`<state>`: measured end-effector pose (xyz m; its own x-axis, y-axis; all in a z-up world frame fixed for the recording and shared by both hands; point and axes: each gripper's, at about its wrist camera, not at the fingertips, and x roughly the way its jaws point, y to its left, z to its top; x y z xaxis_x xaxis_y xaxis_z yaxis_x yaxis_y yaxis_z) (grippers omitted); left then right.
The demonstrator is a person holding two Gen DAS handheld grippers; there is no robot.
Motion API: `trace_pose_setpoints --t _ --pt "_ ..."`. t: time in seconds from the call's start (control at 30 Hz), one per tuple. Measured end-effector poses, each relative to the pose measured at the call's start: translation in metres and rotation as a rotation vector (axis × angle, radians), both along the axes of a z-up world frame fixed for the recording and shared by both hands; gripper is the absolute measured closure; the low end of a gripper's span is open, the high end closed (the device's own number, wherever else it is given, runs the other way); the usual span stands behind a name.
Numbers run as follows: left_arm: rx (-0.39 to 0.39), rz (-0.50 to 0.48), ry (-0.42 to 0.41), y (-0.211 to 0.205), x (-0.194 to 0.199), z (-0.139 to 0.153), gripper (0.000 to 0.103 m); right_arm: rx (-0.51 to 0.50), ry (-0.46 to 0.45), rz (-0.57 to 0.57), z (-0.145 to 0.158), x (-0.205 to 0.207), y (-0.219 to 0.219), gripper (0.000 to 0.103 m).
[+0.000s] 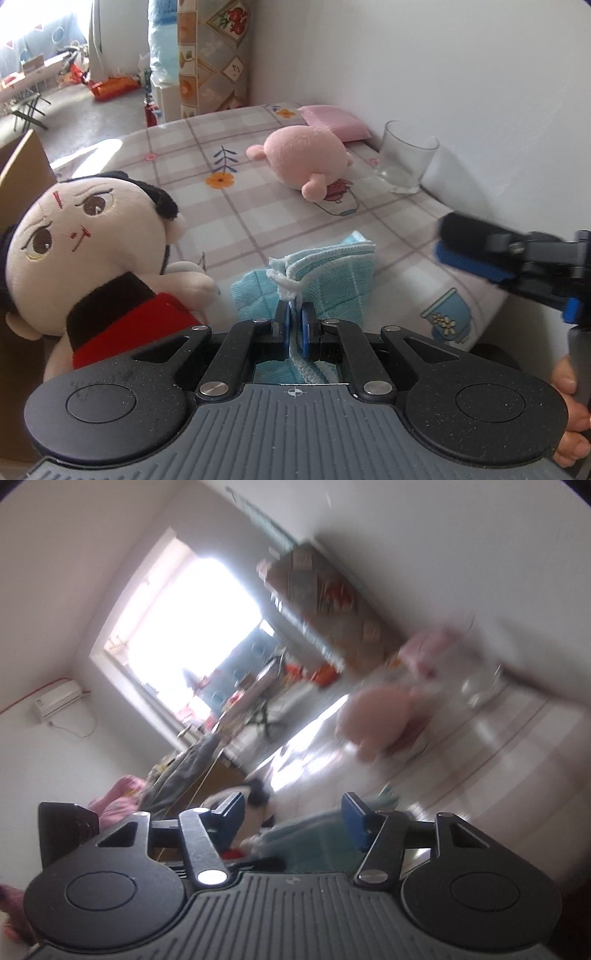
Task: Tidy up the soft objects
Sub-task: 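Close the left tool on the blue towel edge and lift it off the pig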
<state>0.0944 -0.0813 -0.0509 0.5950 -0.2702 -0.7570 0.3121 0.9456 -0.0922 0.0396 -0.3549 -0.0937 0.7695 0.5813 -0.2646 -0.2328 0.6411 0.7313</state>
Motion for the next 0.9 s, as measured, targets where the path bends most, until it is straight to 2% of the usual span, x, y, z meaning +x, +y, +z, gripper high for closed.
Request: trace_pose_setpoints --t 0.17,0.4,0.5,0.57,0.63,0.77,0.9 --pt "0.031 0.007 -0.022 -0.003 -0.001 -0.001 0.098 0.015 0.078 0.082 -0.014 0.027 0.018 0.049" --pt "0.044 0.006 -0.054 -0.002 -0.007 0.0 0.094 -0.109 0.151 0.128 -0.021 0.052 0.037 0.049" --pt "0.029 -0.002 -0.097 0.003 -0.016 0.007 0.086 -0.127 0.196 0.146 -0.028 0.058 0.04 0.049" --pt "0.014 -0.026 -0.117 0.005 -0.024 0.011 0.073 -0.119 0.22 0.156 -0.032 0.059 0.039 0.049" --pt "0.003 -0.066 -0.126 0.005 -0.03 0.014 0.069 -0.1 0.237 0.163 -0.035 0.061 0.037 0.05" --pt "0.005 -0.183 -0.103 -0.01 -0.036 0.011 0.058 -0.073 0.263 0.173 -0.038 0.066 0.033 0.05" --pt "0.056 -0.248 -0.062 -0.032 -0.03 -0.005 0.056 -0.041 0.291 0.182 -0.04 0.072 0.03 0.049"
